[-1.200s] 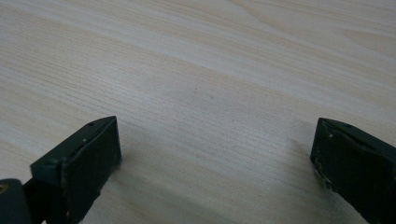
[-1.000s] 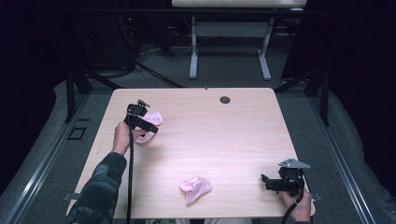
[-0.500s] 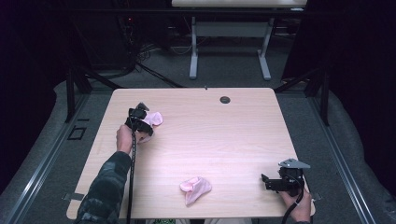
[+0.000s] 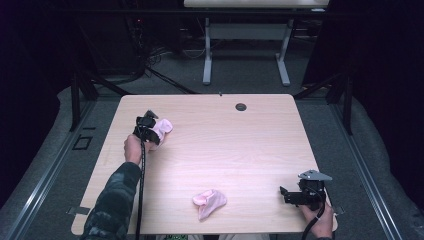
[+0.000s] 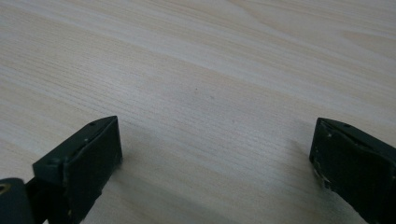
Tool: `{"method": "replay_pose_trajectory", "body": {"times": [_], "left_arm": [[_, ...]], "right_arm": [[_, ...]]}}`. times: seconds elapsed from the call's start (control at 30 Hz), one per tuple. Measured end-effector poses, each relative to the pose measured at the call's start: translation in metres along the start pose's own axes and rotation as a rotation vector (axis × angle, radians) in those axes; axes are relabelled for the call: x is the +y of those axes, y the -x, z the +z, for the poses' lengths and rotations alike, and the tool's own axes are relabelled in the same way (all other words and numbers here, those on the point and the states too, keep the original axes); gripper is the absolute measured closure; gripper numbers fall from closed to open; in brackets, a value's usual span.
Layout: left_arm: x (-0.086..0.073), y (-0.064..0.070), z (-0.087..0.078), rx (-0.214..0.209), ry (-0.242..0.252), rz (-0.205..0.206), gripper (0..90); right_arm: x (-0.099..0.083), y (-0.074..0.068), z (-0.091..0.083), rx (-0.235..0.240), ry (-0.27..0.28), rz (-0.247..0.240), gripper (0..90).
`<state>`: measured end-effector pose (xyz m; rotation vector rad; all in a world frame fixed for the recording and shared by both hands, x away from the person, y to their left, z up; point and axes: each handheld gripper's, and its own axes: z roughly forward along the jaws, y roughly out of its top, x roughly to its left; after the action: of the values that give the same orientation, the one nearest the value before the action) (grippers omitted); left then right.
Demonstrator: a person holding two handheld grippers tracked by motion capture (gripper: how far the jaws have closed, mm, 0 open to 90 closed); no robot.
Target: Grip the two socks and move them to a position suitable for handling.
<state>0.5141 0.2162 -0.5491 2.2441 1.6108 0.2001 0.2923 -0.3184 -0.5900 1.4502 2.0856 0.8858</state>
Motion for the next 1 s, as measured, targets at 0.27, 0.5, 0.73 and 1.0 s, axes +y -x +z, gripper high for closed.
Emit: {"method": "replay_pose_trajectory", "body": {"times": [0.27,0.5,0.73,1.0], "left_arm": [[-0.002,0.010,-0.035,-0.027,0.106,0.055,86.9],[-0.008,0.045,-0.074,-0.073,0.220,0.174,86.9],[-0.017,0.091,-0.097,-0.135,0.283,0.293,86.7],[-0.030,0.138,-0.101,-0.208,0.271,0.410,86.6]], "right_arm": [[0.000,0.000,0.000,-0.002,0.001,0.002,1.5],[0.000,0.000,0.000,-0.002,0.000,0.003,1.5],[0.000,0.000,0.000,-0.002,0.000,0.005,1.5],[0.000,0.000,0.000,-0.005,0.000,0.003,1.5]]}}
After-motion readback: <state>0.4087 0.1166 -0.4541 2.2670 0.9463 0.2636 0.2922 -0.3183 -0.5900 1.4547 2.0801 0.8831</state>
